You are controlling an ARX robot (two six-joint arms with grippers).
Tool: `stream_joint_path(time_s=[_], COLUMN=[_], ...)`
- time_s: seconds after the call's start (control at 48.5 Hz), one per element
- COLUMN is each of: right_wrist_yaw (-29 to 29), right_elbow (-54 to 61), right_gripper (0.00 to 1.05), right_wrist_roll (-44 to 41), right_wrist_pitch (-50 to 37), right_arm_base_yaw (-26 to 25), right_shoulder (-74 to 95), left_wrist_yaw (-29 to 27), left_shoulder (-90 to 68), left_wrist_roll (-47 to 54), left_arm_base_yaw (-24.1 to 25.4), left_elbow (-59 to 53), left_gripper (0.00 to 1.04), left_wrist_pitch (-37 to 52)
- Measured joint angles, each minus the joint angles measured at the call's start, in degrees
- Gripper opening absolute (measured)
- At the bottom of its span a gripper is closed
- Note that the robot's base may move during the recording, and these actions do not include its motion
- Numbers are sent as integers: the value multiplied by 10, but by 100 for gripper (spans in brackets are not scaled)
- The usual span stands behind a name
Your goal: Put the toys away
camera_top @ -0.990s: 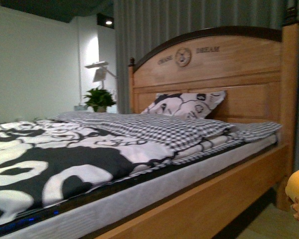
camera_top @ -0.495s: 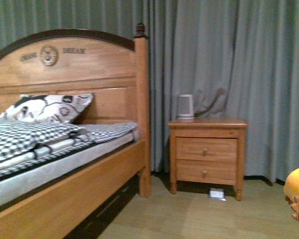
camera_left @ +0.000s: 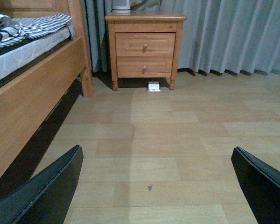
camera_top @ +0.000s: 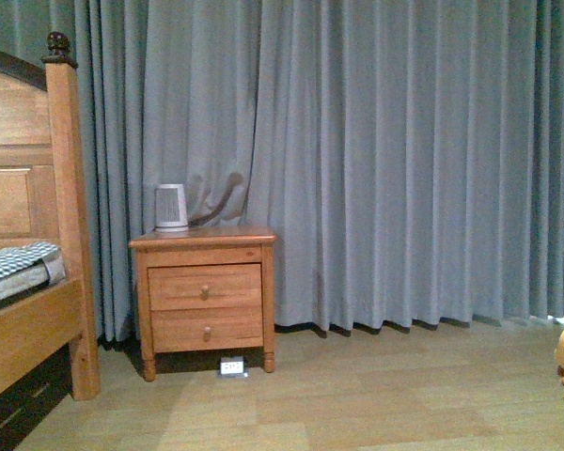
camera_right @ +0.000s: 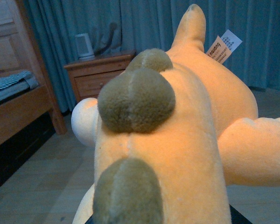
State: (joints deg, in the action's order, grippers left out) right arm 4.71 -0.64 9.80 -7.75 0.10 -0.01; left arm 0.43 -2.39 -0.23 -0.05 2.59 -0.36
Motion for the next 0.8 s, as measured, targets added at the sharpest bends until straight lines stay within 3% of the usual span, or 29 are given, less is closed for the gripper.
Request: stream_joint_path(time_s=[0.805], right_wrist_yaw=[8], right_elbow=[0], right_gripper=[19], right_wrist_roll=[0], right_wrist_pitch=[0], right_arm_base_yaw=[0], right_shoulder=[0], left_wrist_yaw=[-4], left_shoulder=[0], left_wrist_roll=[0], left_arm_base_yaw=[0], left_elbow=[0], left_gripper=[99], left_wrist_pitch=[0])
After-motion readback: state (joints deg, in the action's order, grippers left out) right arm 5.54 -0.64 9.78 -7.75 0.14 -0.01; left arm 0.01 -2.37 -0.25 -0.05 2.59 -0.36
